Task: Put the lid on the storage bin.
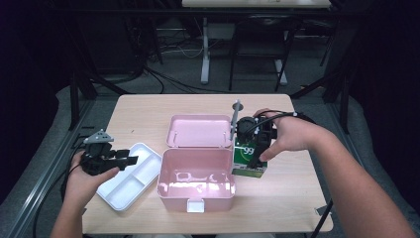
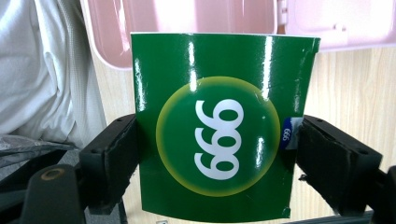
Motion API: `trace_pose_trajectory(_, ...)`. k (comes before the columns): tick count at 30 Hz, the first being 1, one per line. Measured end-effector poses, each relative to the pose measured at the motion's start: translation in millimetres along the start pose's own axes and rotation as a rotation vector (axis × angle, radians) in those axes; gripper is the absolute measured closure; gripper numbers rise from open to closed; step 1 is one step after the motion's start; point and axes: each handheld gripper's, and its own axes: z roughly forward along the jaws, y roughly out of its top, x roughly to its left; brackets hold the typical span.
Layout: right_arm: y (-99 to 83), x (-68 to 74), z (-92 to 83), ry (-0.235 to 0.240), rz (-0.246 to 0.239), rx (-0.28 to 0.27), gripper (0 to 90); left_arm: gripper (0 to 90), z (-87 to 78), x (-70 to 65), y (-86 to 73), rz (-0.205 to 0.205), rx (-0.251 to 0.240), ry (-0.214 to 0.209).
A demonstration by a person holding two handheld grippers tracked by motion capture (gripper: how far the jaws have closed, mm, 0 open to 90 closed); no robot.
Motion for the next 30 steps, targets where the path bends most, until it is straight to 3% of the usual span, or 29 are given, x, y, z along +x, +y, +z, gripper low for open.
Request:
trace_pose_trajectory(18,30.2,5.4,1.2,-0.002,-0.050,-0.013,16.9,48.0,7.2,-1.1,-0.9,0.055,0.018,0.012)
trace_pose_trajectory(22,35.1,6.2,2.3,0.004,-0.056,-0.017,16.9,48.1,7.6,-0.4,-1.3,0.041,0.027,0.005)
trace_pose_trajectory(24,37.3,6.4,2.6,0.005,-0.060,-0.017,16.9,49.5,7.6,-0.2,-1.4,0.023,0.045,0.002)
trace_pose_trajectory(30,41.9,7.5,2.3,0.002,-0.070,-0.017,16.9,57.6,7.1,-0.1,-2.1,0.028,0.068,0.011)
